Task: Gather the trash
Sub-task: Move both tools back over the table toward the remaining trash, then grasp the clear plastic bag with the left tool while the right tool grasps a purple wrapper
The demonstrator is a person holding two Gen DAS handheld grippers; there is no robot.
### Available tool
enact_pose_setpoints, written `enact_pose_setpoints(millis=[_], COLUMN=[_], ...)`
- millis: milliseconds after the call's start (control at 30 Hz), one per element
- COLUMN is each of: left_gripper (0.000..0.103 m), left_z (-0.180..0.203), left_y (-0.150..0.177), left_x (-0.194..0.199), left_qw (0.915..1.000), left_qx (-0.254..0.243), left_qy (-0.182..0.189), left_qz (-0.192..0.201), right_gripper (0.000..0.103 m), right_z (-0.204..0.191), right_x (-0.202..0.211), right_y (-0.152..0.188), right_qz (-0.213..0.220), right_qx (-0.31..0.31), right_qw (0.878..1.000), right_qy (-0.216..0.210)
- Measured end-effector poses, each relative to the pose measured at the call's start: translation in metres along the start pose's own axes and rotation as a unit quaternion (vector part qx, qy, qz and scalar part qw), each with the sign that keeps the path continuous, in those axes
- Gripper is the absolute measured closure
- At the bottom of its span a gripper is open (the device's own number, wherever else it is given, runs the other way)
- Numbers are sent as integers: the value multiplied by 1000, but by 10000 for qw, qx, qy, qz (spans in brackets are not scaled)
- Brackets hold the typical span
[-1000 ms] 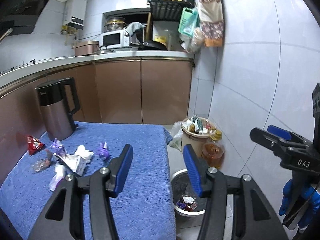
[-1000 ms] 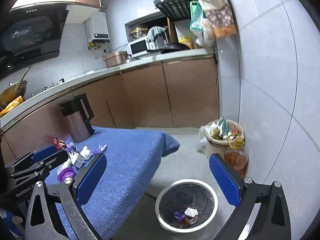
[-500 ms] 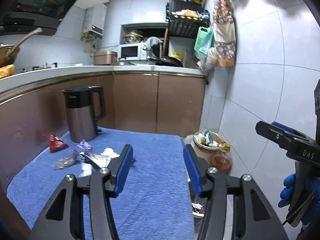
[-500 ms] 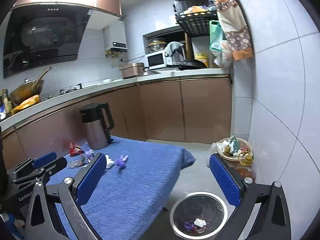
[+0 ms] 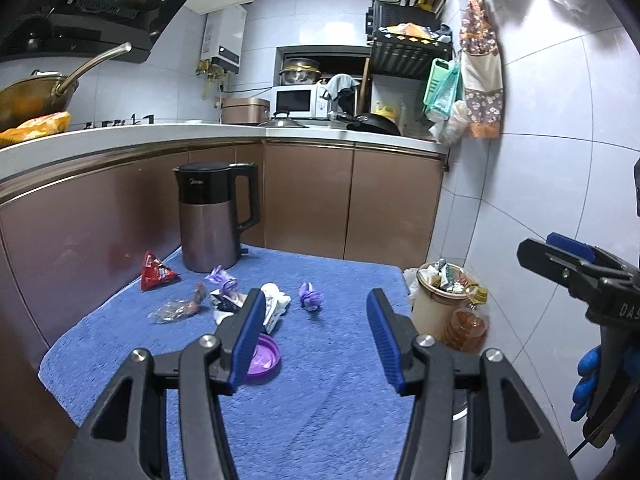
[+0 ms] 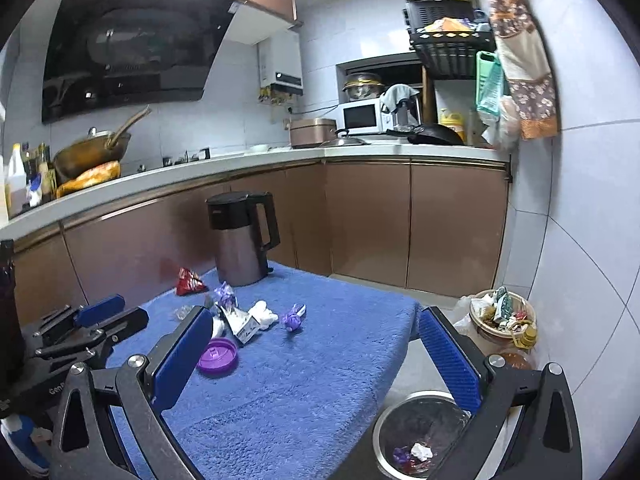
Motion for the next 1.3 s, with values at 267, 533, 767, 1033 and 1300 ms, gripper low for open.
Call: enact_pose_setpoints(millis=[267,533,767,1033,1300], left_gripper=[42,41,41,41,42], left_z=[-32,-62,-106,-146,-176], left_y=[8,21,50,73,79], left_x=[-4,-24,-50,-76,-114], left_qw=[9996,9979,9919,9855,9787], left_qx=[176,394,754,937,1109], left_qy=[-226,-383,-514,-531,-508], left_qz=[-79,-340,-879,-1312,-1652], right_gripper=[0,0,0,0,17], right_z=[-22,-35,-38,-37,-47], right_x=[-23,-49,-78,-125,-173], right_y=[6,14,27,38,42], right_qz=[-293,-587,-963,-1385,-1706], right_qx=[179,352,307,163,236], right_qw=[9993,9974,9941,9879,9785], right_qy=[-126,-219,-399,-683,-1136])
Point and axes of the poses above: each gripper's, at about its wrist camera, not at the fingertips, and x roughly against the way its jaws point, z to its right, y to its underside, the point moved 1 cm from there along -x, roughly the way its jaws point, and after that the axes turned 3 degrees about z, right-handed, at the moved point
